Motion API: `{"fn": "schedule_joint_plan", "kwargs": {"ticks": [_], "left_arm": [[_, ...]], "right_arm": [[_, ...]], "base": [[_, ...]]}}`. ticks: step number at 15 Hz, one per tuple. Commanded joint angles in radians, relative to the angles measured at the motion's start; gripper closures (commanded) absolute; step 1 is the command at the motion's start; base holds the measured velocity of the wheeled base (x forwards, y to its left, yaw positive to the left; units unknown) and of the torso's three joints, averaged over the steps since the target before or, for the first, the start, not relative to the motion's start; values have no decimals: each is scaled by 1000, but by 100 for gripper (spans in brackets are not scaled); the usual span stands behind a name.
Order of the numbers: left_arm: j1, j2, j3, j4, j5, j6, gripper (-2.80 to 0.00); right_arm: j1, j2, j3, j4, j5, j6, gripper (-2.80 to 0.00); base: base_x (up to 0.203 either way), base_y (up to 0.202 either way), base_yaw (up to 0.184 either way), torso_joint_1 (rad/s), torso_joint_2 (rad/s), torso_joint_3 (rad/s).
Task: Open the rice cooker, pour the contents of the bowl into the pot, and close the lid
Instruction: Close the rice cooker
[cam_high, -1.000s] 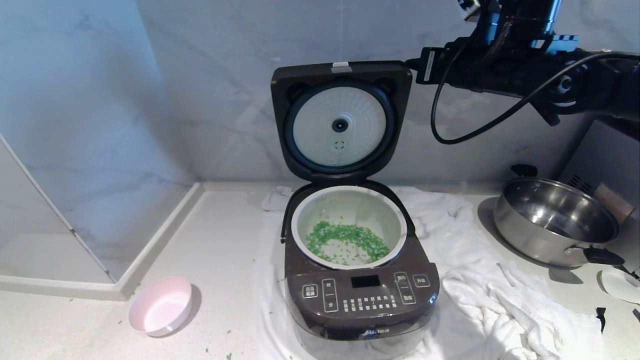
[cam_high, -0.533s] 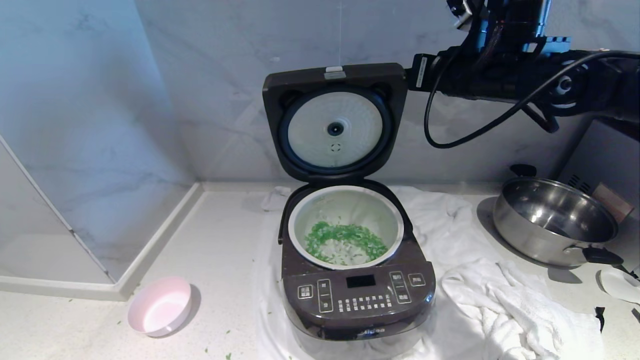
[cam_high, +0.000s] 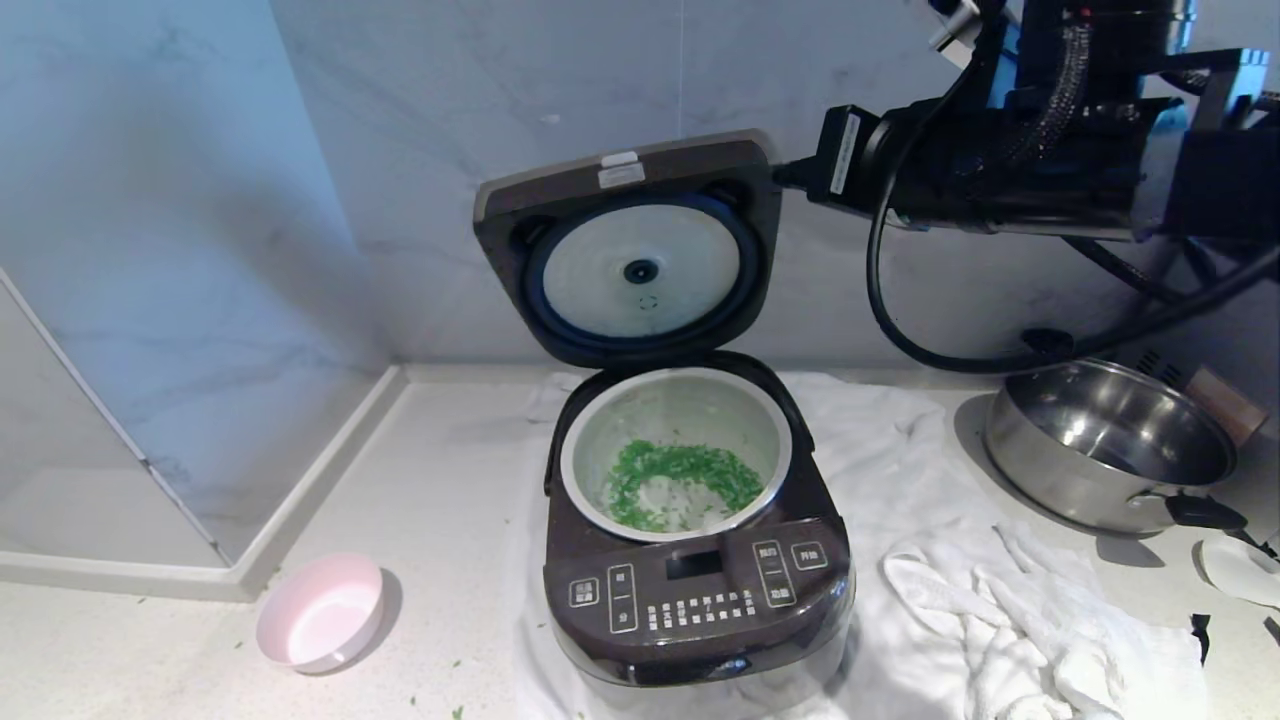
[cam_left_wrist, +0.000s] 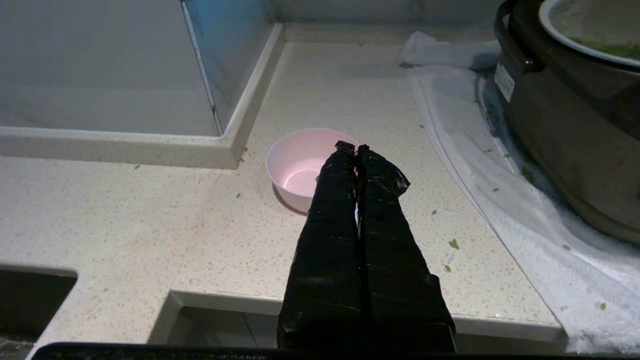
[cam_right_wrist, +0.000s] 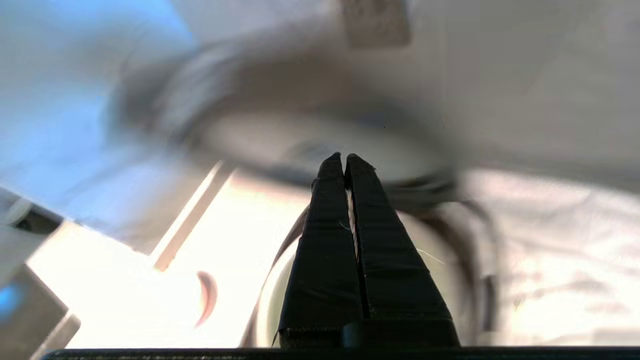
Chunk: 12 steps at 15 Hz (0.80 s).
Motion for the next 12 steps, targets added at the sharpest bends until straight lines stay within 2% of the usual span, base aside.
{"fn": "schedule_joint_plan", "kwargs": {"ticks": [1,4,7,10,12], "left_arm": [[0,0,2,0,0,-1,0],[0,0,2,0,0,0,0],[0,0,2,0,0,1,0],[0,0,2,0,0,-1,0],[0,0,2,0,0,-1,0]], "right_arm": [[11,-85,60,-19,-30,12,0],[11,-155,142,-47,-44,19,0],[-1,-206,158,-47,-52,17,0],[-40,-282,197,-50,-37,22,0],[-106,-324,242,-94,-19,43,0]], "base": [[0,0,0,0,0,0],[0,0,0,0,0,0],[0,0,0,0,0,0],[0,0,0,0,0,0],[0,0,0,0,0,0]]}}
